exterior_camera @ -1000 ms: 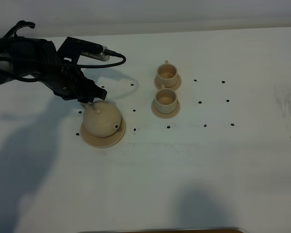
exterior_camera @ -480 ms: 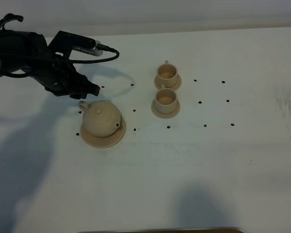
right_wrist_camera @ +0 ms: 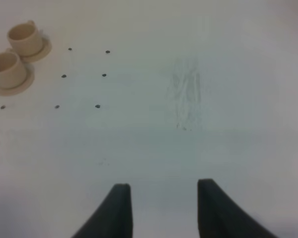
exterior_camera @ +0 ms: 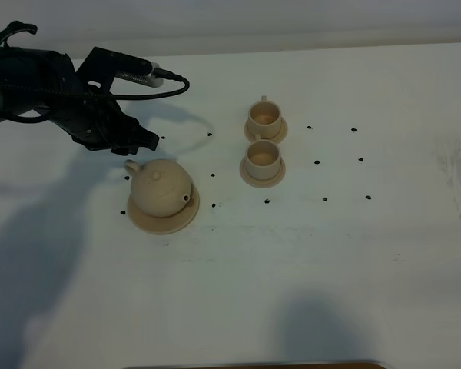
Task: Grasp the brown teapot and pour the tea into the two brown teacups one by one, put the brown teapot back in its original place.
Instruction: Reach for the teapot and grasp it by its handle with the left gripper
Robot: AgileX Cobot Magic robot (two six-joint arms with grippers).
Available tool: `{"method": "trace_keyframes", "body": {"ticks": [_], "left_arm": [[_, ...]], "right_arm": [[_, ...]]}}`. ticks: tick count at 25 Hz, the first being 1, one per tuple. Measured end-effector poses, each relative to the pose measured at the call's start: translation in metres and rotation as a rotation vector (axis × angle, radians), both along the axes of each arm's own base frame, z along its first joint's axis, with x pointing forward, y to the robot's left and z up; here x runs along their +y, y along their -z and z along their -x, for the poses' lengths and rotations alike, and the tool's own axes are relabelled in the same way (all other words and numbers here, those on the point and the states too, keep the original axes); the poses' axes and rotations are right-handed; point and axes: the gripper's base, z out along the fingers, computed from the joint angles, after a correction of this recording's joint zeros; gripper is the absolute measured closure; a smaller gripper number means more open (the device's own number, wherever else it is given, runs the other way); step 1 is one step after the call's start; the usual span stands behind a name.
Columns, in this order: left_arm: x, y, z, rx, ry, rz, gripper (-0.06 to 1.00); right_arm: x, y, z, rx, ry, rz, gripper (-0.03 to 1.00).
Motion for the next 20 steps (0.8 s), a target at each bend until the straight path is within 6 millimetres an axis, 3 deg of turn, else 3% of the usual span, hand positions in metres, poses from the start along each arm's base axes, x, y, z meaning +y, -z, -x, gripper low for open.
{"method": "trace_keyframes", "body": {"ticks": [20], "left_arm": [[0.0004,0.0098,0.0080,0.117,-0.012,-0.006,0.48]], "right_arm": [[0.0000,0.0000,0.0000,0.000,0.000,0.000,0.66]]}}
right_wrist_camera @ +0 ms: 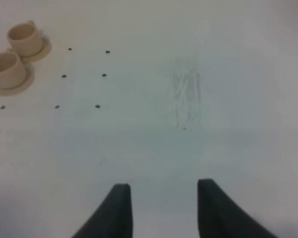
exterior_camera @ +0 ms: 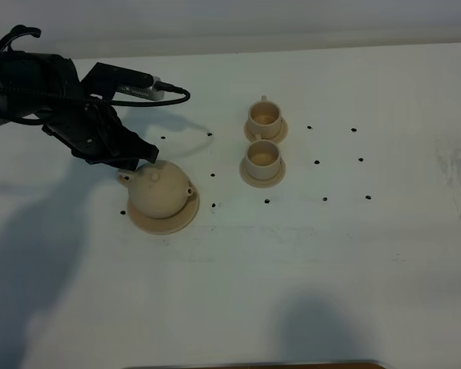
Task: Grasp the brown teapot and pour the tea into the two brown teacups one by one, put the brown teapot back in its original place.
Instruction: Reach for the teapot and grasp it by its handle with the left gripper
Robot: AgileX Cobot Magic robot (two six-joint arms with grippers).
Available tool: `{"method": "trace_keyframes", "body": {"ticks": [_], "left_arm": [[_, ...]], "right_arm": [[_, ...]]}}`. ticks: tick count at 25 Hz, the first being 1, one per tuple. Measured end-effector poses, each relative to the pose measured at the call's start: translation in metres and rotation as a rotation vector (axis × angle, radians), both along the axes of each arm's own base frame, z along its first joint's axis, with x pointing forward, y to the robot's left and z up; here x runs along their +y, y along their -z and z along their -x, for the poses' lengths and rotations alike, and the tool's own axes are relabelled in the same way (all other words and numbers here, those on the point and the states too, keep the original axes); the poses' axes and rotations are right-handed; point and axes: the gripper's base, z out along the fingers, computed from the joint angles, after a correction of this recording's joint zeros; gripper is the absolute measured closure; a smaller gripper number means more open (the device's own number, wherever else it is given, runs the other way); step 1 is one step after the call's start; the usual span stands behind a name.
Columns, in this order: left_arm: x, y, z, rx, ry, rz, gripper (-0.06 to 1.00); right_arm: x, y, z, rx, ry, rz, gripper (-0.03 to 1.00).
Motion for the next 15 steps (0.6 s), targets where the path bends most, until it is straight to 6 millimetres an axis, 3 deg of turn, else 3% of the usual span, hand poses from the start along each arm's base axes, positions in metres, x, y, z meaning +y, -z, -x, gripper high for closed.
{"method": "trace_keyframes", "body": {"ticks": [15], "left_arm": [[0.0007,-0.0067,0.0034,0.012,0.003,-0.003,0.48]], "right_arm": [[0.0000,0.0000,0.0000,0.000,0.000,0.000,0.66]]}}
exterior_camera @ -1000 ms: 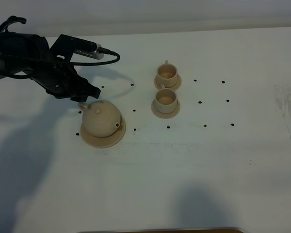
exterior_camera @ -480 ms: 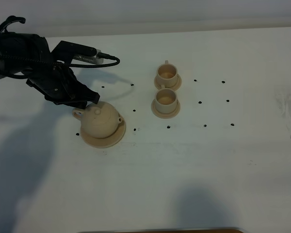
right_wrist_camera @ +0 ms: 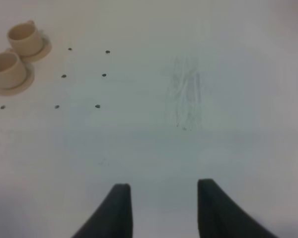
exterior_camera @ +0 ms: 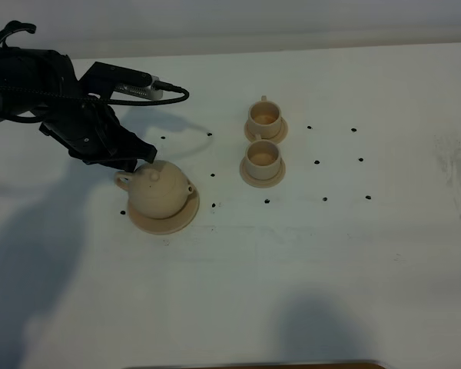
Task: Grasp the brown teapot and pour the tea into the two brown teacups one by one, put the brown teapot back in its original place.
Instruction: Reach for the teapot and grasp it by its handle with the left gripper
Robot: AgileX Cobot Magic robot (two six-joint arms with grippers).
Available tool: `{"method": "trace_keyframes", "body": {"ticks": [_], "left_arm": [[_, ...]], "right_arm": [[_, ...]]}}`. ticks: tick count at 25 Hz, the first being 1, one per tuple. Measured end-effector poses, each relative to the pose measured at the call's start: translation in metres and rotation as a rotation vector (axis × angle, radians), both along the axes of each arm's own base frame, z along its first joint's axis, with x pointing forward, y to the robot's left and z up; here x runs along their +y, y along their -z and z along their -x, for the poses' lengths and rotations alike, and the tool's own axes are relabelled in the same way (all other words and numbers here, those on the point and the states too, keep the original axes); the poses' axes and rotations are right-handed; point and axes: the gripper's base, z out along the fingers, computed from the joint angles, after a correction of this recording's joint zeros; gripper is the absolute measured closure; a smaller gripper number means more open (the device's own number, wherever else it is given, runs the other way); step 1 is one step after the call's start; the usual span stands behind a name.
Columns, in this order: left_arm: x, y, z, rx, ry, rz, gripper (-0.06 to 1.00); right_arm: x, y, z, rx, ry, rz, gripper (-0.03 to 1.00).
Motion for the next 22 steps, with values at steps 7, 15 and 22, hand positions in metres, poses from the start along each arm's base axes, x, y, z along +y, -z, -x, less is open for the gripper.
{"method": "trace_keyframes", "body": {"ticks": [7,15,22], "left_arm": [[0.003,0.000,0.000,-0.005,0.031,-0.046,0.48],[0.013,0.000,-0.002,0.000,0.020,-0.066,0.48],[0.013,0.001,0.000,0.019,0.003,-0.063,0.48]], "right_arm": [[0.000,0.000,0.000,0.000,0.000,0.000,0.66],[0.000,0.000,0.000,0.000,0.000,0.000,0.66],[0.000,0.000,0.000,0.000,0.000,0.000,0.66]]}}
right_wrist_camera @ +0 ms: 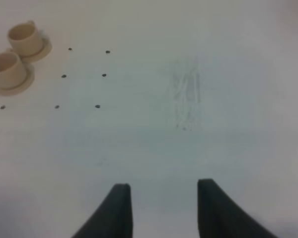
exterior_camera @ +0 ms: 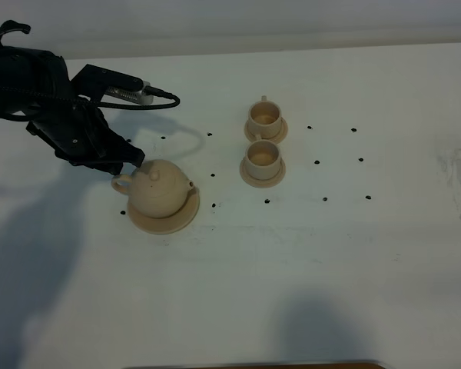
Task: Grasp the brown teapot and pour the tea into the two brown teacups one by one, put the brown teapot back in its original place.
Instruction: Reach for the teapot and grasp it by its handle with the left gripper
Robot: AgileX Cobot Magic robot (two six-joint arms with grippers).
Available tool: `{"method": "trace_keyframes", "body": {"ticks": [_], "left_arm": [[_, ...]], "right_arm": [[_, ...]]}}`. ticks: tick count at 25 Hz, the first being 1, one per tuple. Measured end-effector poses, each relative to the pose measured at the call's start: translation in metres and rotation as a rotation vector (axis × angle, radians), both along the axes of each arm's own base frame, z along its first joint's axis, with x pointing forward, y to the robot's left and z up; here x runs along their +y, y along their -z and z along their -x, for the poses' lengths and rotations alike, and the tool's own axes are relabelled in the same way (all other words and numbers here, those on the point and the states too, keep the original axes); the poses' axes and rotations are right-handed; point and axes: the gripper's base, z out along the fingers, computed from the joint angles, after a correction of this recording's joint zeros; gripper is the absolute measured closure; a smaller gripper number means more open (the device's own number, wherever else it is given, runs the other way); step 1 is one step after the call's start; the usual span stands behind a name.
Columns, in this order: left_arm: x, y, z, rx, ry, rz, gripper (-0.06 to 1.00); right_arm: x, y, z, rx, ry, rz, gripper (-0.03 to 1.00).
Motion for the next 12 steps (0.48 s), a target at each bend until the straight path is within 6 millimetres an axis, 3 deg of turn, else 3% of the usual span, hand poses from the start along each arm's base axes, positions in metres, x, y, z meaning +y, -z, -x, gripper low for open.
{"method": "trace_keyframes", "body": {"ticks": [12], "left_arm": [[-0.0011,0.0014,0.0066,0.076,-0.029,0.018,0.48]], "right_arm": [[0.0000,0.0000,0.0000,0.000,0.000,0.000,0.66]]}}
